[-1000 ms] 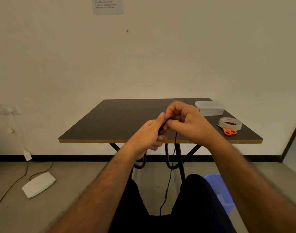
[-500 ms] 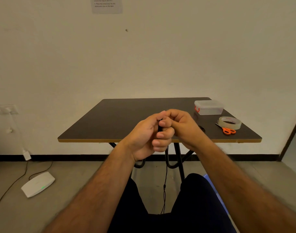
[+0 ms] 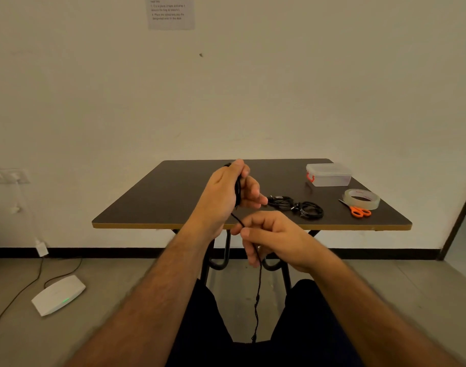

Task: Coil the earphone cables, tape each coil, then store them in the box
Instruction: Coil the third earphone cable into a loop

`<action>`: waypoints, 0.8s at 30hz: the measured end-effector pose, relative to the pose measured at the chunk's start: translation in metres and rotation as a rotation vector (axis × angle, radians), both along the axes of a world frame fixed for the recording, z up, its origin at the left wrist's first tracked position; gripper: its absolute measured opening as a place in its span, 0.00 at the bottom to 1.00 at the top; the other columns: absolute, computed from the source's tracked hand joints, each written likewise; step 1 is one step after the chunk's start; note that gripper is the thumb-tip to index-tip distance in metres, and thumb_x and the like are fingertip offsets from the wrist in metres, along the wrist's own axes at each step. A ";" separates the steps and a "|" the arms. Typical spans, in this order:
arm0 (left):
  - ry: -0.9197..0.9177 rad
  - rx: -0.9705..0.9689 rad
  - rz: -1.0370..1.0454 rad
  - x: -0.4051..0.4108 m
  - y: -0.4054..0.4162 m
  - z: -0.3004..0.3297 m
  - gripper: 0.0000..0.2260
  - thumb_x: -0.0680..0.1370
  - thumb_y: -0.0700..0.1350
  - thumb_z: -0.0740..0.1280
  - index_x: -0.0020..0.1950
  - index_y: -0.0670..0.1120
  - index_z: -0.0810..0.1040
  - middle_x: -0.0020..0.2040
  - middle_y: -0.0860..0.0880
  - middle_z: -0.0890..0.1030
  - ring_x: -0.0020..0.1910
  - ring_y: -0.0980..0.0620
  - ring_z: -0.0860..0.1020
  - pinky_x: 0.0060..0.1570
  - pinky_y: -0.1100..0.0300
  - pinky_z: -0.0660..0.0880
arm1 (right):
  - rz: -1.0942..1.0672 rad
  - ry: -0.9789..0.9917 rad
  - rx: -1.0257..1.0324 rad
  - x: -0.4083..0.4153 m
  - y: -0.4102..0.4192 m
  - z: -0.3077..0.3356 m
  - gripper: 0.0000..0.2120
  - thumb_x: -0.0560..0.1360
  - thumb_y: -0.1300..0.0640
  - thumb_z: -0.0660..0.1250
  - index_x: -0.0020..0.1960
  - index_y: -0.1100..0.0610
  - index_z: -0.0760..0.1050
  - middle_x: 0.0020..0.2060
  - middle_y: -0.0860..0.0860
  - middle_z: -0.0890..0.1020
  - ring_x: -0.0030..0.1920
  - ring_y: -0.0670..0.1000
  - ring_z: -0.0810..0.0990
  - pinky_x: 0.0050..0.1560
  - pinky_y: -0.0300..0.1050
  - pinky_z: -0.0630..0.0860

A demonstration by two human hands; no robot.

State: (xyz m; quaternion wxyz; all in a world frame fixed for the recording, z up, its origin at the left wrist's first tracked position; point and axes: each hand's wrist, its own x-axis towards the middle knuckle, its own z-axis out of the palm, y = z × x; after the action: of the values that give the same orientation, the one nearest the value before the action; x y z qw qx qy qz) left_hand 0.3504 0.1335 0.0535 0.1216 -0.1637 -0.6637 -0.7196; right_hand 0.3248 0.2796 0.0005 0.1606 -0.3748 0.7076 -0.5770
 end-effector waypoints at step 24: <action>-0.408 -0.225 -0.250 -0.003 -0.012 -0.008 0.24 0.81 0.66 0.47 0.38 0.49 0.65 0.30 0.53 0.58 0.25 0.57 0.52 0.24 0.65 0.50 | -0.153 0.419 -0.088 -0.030 0.010 0.056 0.09 0.76 0.69 0.68 0.54 0.60 0.78 0.38 0.51 0.83 0.38 0.45 0.82 0.43 0.36 0.77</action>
State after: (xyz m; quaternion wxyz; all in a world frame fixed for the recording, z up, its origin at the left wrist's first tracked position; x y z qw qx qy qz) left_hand 0.3476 0.1212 0.0452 -0.1235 -0.1084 -0.7251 -0.6687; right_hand 0.2949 0.2897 0.0568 -0.0507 -0.4383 0.7261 -0.5274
